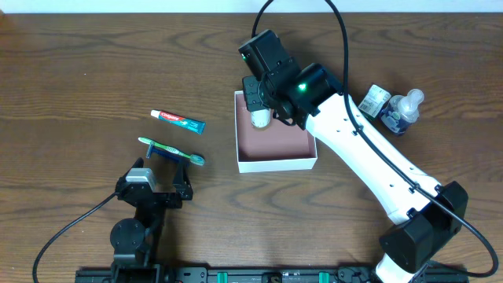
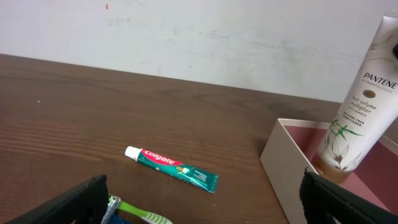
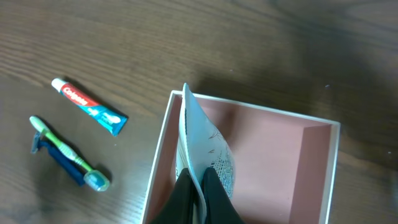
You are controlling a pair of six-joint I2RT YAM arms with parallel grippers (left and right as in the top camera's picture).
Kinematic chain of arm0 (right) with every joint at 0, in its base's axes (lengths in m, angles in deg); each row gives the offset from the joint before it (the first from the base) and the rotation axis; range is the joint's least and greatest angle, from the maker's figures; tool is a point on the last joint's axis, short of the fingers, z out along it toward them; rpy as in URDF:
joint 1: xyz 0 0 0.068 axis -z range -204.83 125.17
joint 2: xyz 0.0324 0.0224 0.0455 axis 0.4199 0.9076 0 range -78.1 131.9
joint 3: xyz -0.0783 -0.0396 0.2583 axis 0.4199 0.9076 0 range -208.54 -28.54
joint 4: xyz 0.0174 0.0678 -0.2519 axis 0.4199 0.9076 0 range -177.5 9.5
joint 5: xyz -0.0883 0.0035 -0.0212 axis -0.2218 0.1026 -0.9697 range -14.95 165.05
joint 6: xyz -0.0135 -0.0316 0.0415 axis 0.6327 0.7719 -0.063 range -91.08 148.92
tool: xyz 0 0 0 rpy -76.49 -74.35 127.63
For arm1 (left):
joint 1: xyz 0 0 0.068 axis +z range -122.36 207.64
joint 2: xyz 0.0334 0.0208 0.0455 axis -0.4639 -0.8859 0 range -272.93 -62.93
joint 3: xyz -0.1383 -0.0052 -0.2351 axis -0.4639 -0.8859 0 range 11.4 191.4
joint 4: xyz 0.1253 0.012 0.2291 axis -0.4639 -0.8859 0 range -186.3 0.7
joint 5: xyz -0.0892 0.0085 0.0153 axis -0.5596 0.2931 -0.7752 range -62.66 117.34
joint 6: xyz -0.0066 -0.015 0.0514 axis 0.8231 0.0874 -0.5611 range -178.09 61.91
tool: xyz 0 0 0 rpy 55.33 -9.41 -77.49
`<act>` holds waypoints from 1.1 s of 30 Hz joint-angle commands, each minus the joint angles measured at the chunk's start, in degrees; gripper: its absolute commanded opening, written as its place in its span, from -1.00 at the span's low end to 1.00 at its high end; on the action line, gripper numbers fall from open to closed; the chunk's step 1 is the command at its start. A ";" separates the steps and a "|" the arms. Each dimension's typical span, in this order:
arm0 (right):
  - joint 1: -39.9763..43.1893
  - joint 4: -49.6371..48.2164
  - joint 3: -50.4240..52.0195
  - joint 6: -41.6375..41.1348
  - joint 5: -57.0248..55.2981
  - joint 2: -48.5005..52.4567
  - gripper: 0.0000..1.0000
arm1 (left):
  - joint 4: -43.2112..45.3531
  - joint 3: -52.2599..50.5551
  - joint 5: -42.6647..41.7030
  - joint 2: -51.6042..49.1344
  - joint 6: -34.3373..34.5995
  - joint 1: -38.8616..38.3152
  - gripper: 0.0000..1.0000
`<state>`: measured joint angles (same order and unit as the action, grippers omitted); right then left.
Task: Pack container
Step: 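Carry the Pantene tube over the box and lower it inside, then release the tube upright in the box and withdraw right gripper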
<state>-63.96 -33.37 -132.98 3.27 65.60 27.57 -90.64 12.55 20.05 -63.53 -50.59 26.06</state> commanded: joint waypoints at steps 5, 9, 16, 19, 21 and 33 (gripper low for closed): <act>0.42 1.36 -0.61 -1.09 -3.96 0.70 -0.97 | -2.05 -0.92 -0.68 0.31 0.09 0.28 0.96; 2.21 2.10 -0.48 1.22 -4.07 0.85 -0.97 | -2.08 -0.92 -0.68 0.31 0.09 0.28 0.96; 7.08 3.96 -0.39 3.52 -4.04 0.85 -0.97 | -2.05 -0.92 -0.68 0.31 0.09 0.28 0.96; 9.14 3.76 -0.11 5.18 -2.51 0.85 -0.97 | -2.05 -0.92 -0.68 0.31 0.09 0.28 0.96; 9.99 3.56 0.04 5.99 -1.66 0.85 -0.98 | -2.05 -0.92 -0.68 0.31 0.09 0.28 0.96; 10.43 -2.36 4.26 5.95 -1.75 0.85 -0.96 | -2.05 -0.92 -0.68 0.31 0.09 0.28 0.96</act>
<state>-53.54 -34.44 -130.16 8.58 64.53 28.42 -90.64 12.55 20.05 -63.53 -50.56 26.06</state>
